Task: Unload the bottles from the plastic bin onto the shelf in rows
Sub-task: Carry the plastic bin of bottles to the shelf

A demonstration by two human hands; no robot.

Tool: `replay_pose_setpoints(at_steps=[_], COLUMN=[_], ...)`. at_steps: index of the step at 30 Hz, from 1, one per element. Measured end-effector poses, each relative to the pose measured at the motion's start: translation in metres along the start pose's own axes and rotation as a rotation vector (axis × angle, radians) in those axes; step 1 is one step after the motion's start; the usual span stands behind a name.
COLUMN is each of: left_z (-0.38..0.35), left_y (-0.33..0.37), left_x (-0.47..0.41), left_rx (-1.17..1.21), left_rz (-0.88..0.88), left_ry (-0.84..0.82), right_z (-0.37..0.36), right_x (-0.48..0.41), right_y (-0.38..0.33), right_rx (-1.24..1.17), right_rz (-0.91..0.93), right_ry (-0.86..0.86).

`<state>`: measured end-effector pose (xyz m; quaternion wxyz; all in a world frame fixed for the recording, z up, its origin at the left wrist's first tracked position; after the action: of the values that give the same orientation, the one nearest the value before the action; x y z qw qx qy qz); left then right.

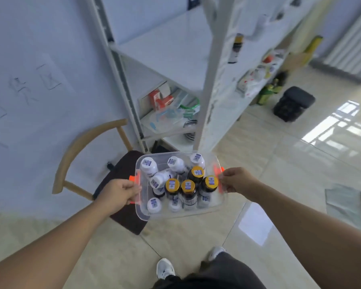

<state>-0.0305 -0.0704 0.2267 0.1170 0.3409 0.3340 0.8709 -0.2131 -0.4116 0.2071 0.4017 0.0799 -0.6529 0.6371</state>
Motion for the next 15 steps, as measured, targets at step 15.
replay_pose_setpoints(at_steps=[15], left_z=[-0.199], left_y=[0.225], left_x=[-0.035], left_rx=[-0.031], left_rz=[-0.183], left_ry=[-0.233], right_z=[0.275], right_x=[0.061], right_y=[0.052], right_rx=[-0.127], right_rz=[0.01], right_ry=[0.26])
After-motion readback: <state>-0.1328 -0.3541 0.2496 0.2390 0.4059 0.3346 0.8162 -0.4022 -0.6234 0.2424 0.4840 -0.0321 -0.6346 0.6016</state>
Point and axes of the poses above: each hand's wrist, its own x-axis away from the middle knuckle, its own z-axis out of the back of the hand, y = z × x, the point moved 3 cm from there along -x, towards the middle knuckle, and after that the axes turned 3 degrees about -x, right-handed, at the moved point
